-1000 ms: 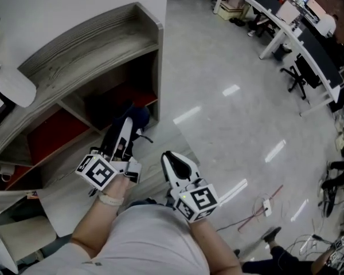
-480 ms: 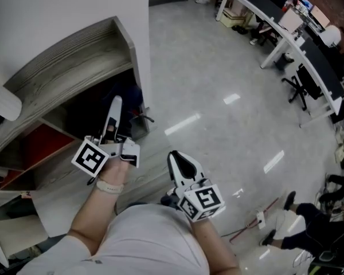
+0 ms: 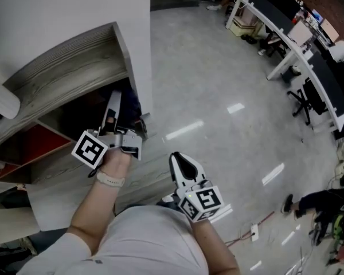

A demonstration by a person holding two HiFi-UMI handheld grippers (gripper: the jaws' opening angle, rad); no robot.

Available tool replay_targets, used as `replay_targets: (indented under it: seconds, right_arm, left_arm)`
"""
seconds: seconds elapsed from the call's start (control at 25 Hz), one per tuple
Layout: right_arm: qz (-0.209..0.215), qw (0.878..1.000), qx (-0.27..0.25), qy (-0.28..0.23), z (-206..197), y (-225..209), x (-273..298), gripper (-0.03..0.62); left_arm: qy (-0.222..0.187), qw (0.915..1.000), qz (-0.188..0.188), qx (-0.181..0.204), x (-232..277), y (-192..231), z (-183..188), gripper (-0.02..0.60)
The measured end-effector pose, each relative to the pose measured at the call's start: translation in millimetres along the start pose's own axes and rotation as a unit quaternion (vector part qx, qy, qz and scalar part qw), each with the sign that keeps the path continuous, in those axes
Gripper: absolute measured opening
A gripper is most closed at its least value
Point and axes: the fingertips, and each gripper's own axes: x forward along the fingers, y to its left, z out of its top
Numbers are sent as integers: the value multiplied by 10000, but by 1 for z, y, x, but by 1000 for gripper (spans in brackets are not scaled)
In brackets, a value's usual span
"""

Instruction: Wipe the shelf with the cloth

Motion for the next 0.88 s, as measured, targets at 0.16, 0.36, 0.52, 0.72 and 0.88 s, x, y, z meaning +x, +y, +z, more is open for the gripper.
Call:
replay_targets:
  seconds: [0.16,0.36,0.52,0.72,0.88]
  right_arm:
    - [85,9999,-12,67,-3,-5,2,39]
    - [140,9998,-18,155,-8,-13,3,40]
    - [167,9996,17,207,-9,-16,3,39]
    - [273,9993,39,247,-13,-11,5,39]
    - [292,9993,36,251,-12,-13,3,39]
  left_arm:
    - [-255,9995,96,-146,11,14,5,104]
    - [-426,9986,275,-180,18,34,9,104]
    - [-387,9978,338,-428,19,44,8,103]
    - [-194,9924,940,-773,13,85,1,104]
    - [-173,9871,1273,-956,3,107,-9,103]
